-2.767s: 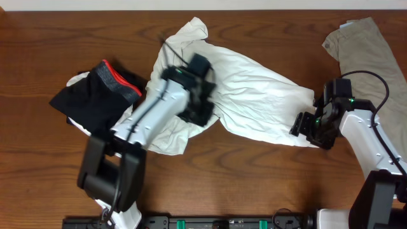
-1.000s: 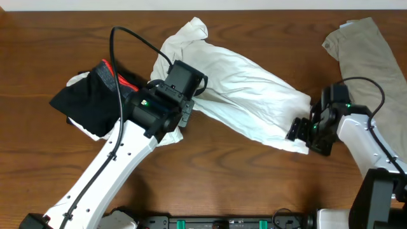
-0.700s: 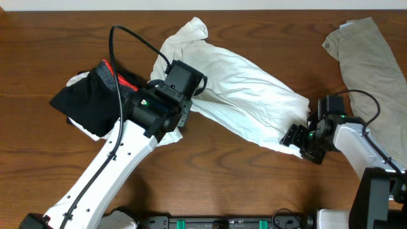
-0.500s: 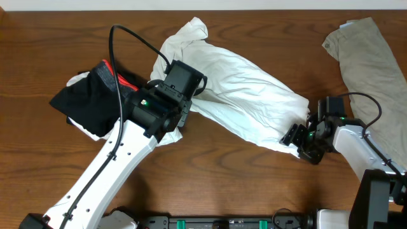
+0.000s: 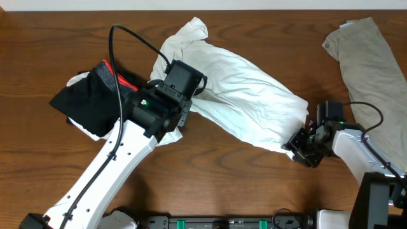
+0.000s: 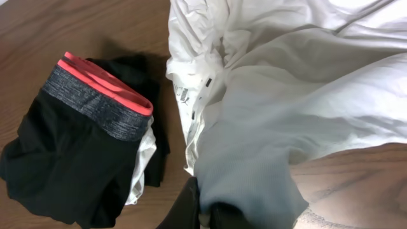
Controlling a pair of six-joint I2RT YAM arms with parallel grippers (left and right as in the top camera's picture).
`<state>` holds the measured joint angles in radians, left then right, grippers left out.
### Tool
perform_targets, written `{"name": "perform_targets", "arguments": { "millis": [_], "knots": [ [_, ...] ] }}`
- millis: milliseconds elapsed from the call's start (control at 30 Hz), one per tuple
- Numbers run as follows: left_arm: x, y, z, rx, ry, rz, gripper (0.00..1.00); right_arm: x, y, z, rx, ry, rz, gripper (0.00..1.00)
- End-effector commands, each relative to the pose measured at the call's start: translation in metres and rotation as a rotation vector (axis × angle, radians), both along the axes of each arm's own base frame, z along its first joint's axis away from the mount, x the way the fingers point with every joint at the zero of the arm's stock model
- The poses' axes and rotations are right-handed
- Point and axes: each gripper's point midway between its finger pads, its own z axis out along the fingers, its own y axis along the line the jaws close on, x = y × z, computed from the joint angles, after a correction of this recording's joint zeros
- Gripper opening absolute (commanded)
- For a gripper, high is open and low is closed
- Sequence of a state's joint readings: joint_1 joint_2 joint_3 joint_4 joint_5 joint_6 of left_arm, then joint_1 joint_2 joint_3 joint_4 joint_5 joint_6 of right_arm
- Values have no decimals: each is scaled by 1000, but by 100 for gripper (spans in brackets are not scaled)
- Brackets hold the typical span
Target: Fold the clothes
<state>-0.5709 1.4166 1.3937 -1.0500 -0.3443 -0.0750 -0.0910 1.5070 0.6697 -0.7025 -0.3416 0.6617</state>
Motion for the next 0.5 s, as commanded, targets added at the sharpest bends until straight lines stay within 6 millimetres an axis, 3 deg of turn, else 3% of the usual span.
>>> {"name": "perform_targets", "arguments": {
  "millis": [0,167,300,467],
  "knots": [
    [2,5,6,5,-27,22,6,-19,3,-12,5,73,-14,39],
    [3,5,7,1,-32,22,6,-19,3,-12,5,74,-14,24],
    [3,5,7,1,-32,22,6,-18,3,-13,4,71,-13,4],
    [3,5,7,2,-32,22,6,-7,1,-8,-1,10,60,1]
  ]
}}
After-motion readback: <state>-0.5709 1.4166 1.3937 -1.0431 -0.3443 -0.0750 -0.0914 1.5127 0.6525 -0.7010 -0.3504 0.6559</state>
